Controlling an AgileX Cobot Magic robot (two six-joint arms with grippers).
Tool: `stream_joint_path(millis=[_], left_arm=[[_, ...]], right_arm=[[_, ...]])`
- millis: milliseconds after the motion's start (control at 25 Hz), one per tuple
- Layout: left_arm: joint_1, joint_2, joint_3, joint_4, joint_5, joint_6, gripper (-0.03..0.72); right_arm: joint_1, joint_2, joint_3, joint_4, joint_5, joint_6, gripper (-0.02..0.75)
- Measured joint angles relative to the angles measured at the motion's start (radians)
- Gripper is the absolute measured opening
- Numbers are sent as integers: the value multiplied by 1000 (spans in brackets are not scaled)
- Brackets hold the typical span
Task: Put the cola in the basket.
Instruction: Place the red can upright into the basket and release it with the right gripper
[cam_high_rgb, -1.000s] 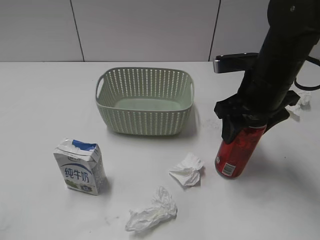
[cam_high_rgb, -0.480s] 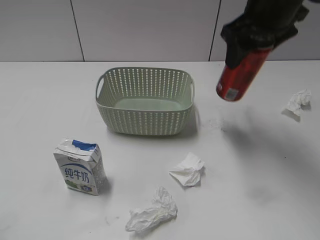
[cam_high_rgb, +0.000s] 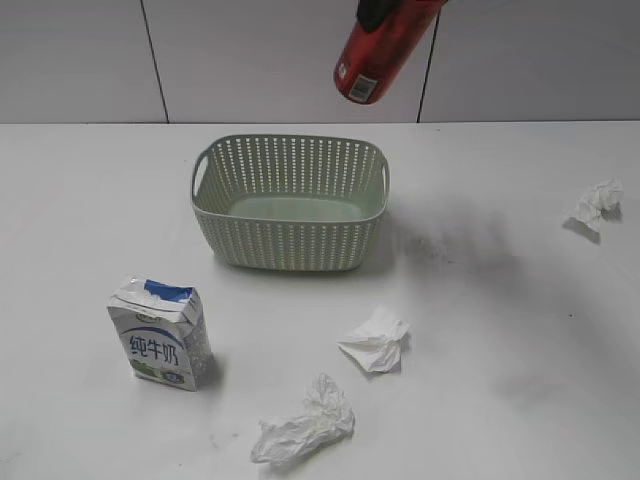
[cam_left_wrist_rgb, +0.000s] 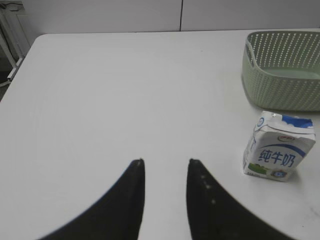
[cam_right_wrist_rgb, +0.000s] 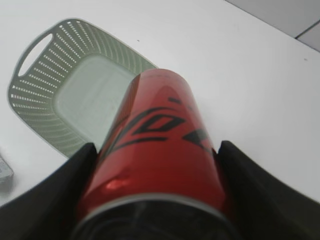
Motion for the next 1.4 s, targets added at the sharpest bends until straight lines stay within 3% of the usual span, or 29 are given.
stream_joint_path(millis=[400,1080,1400], left_arm=[[0,0,0,0,0,0,231],[0,0,0,0,0,0,231],[0,0,0,0,0,0,231]], right_arm=[[160,232,-56,-104,0,-147,520],[165,337,-59,-106,0,-158,520],[165,337,-65,-59,-5,-160,601]])
